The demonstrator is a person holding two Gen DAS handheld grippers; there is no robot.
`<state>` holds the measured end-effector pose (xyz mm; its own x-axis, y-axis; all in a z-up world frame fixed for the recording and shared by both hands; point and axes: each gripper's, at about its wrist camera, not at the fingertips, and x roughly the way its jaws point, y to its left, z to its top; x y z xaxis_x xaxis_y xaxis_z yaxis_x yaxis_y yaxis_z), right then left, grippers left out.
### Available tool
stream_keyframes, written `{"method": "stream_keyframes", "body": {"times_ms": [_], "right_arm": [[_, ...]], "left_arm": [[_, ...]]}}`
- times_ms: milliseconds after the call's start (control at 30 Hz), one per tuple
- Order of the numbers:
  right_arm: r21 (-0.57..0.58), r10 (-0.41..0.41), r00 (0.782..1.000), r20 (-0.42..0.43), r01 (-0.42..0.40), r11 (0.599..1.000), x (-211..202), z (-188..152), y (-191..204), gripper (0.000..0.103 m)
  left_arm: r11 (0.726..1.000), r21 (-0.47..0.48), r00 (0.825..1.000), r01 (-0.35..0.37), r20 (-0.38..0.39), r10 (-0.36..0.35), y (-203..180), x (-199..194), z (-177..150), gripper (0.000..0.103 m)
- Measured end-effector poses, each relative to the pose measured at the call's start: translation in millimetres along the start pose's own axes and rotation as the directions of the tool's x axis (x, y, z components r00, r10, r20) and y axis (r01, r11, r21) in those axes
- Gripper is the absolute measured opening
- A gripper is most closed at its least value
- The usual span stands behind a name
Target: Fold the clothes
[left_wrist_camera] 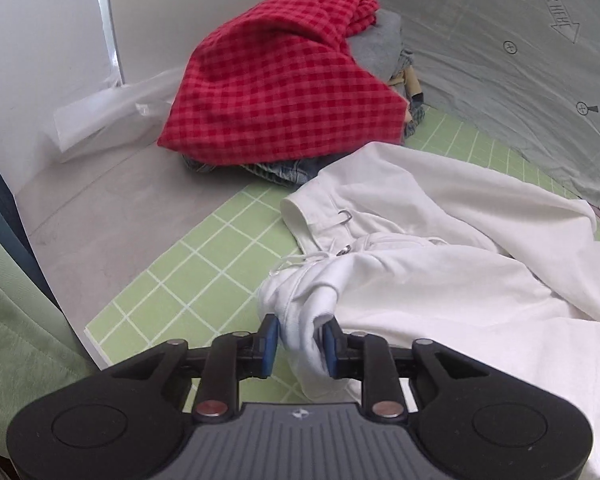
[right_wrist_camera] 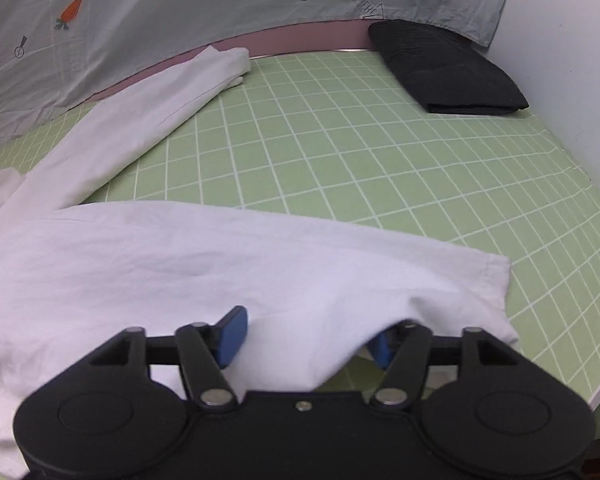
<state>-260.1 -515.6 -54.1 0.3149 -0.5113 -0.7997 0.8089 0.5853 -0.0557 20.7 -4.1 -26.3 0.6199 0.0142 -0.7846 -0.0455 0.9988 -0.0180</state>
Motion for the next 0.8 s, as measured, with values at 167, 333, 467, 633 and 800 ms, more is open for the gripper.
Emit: {"method": "stream_keyframes", "body": {"times_ms": [167,333,467,633,800], "right_arm": [[-0.058,0.032,0.998,-0.057,-0.035,0.998,15,-9,1,0.073],[0.002,0.114,0.993,-0.008,-0.114,0.993,11,-4,-18,0.073],[-0.022,0.175,0.983,0.05,-0.174,0.984,4,1,-27,0.074],[-0.023,0.254,0.964,0.08,-0.253,0.967,-2,5,-44,0.076],[-0.016,0.313,0.942,0.12,-0.313,0.95,-16,-4,-64,0.08]], "left_arm": [[0.999,0.041,0.985,0.012,0.171,-0.018,-31,-39,2,0.07],[0.991,0.121,0.962,0.057,0.259,-0.087,-74,-66,-6,0.09],[0.974,0.204,0.975,0.101,0.176,-0.138,-114,-57,-27,0.094],[0.952,0.271,0.985,0.143,0.055,-0.163,-157,-37,-60,0.094],[0.942,0.283,0.983,0.182,-0.044,-0.176,-182,-21,-88,0.094]]}}
